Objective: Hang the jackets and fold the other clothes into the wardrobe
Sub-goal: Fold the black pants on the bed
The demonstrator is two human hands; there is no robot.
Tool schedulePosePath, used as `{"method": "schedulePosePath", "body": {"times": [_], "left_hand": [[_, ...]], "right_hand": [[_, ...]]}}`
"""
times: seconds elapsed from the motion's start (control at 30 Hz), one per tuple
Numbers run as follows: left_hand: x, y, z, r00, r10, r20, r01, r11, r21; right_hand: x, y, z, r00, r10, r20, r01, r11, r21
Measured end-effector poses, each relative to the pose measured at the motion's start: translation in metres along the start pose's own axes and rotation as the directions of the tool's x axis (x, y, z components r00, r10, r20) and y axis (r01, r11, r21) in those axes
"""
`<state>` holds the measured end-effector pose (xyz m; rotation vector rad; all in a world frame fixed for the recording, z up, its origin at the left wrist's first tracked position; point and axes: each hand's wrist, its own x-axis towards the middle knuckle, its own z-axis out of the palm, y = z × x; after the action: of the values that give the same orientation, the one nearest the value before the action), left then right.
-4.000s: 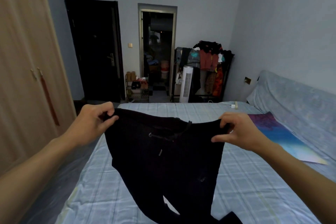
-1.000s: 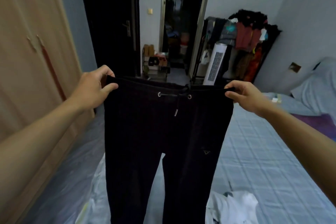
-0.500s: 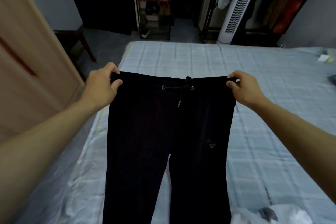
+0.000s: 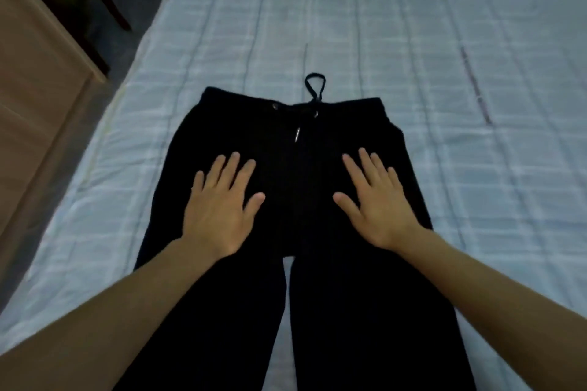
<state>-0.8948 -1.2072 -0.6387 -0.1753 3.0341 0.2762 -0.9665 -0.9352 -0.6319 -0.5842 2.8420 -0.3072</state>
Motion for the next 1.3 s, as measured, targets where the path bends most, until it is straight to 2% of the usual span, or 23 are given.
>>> {"method": "schedulePosePath", "body": {"times": [0.03,0.1,0.2,0.3,0.37,0.4,0.43,0.5,0.53,0.57,0.63,0.7,0.8,0.87,0.9,0.93,1.0,1.07,1.13,1.2,1.3], "left_hand": [[-0.004,-0.007,0.018,0.999,-0.026,0.021,0.026,0.999,0.03],[-0.007,-0.022,0.042,0.999,-0.023,-0.03,0.025,0.998,0.05],[-0.003,-0.03,0.056,0.998,0.0,-0.068,0.005,0.997,0.075],[-0.006,-0.025,0.047,1.0,-0.016,-0.008,0.016,0.997,0.071],[-0.004,-0.018,0.035,0.998,-0.053,0.046,0.051,0.997,0.053],[0.0,-0.011,0.027,0.995,-0.082,0.062,0.081,0.997,0.016],[0.005,-0.002,0.017,0.994,-0.106,0.037,0.108,0.993,-0.039],[0.021,0.022,-0.002,0.988,-0.078,-0.131,0.057,0.986,-0.157],[0.03,0.038,-0.007,0.978,-0.032,-0.206,-0.011,0.979,-0.205],[0.041,0.056,-0.011,0.972,0.02,-0.232,-0.084,0.96,-0.266],[0.062,0.098,-0.015,0.979,0.12,-0.168,-0.182,0.885,-0.429],[0.08,0.137,-0.011,0.979,0.201,-0.042,-0.188,0.798,-0.572],[0.1,0.176,-0.006,0.965,0.208,0.157,-0.046,0.729,-0.683],[0.109,0.189,-0.01,0.966,0.184,0.184,-0.003,0.715,-0.699],[0.112,0.191,-0.013,0.972,0.176,0.155,-0.009,0.687,-0.727],[0.115,0.191,-0.018,0.982,0.152,0.113,-0.012,0.645,-0.764],[0.117,0.182,-0.033,0.999,0.025,0.031,0.012,0.557,-0.83],[0.116,0.166,-0.052,0.988,-0.151,-0.032,0.047,0.492,-0.869],[0.111,0.14,-0.069,0.961,-0.265,-0.078,0.051,0.446,-0.894],[0.103,0.105,-0.087,0.95,-0.299,-0.09,0.009,0.315,-0.949],[0.096,0.034,-0.11,0.951,-0.307,-0.048,-0.043,0.023,-0.999]], "right_hand": [[-0.006,0.005,0.022,1.0,0.013,0.01,-0.012,0.997,-0.074],[-0.008,0.015,0.049,0.997,0.017,-0.079,-0.029,0.988,-0.155],[-0.002,0.018,0.061,0.986,0.009,-0.165,-0.033,0.989,-0.143],[-0.005,0.014,0.052,0.994,0.0,-0.113,-0.013,0.993,-0.117],[-0.004,0.013,0.036,0.995,0.015,-0.094,-0.011,0.999,0.038],[-0.003,0.014,0.025,0.988,0.039,-0.148,-0.013,0.986,0.167],[0.0,0.017,0.016,0.965,0.08,-0.249,-0.016,0.968,0.249],[0.012,0.027,-0.001,0.886,0.209,-0.415,-0.109,0.962,0.251],[0.019,0.031,-0.009,0.871,0.294,-0.393,-0.189,0.94,0.284],[0.027,0.035,-0.016,0.868,0.394,-0.303,-0.273,0.887,0.372],[0.046,0.045,-0.022,0.844,0.532,-0.076,-0.407,0.726,0.555],[0.06,0.053,-0.026,0.828,0.561,0.012,-0.453,0.656,0.603],[0.066,0.052,-0.026,0.868,0.496,0.004,-0.374,0.648,0.664],[0.067,0.044,-0.031,0.925,0.353,-0.136,-0.182,0.73,0.659],[0.066,0.036,-0.035,0.949,0.248,-0.195,-0.071,0.769,0.635],[0.065,0.026,-0.039,0.962,0.134,-0.238,0.052,0.766,0.64],[0.063,0.005,-0.046,0.952,-0.052,-0.301,0.247,0.711,0.658],[0.06,-0.017,-0.049,0.952,-0.114,-0.283,0.277,0.71,0.647],[0.059,-0.047,-0.056,0.958,-0.158,-0.238,0.277,0.719,0.637],[0.057,-0.082,-0.06,0.937,-0.233,-0.262,0.348,0.704,0.62],[0.063,-0.134,-0.062,0.91,-0.316,-0.269,0.414,0.665,0.622]]}}
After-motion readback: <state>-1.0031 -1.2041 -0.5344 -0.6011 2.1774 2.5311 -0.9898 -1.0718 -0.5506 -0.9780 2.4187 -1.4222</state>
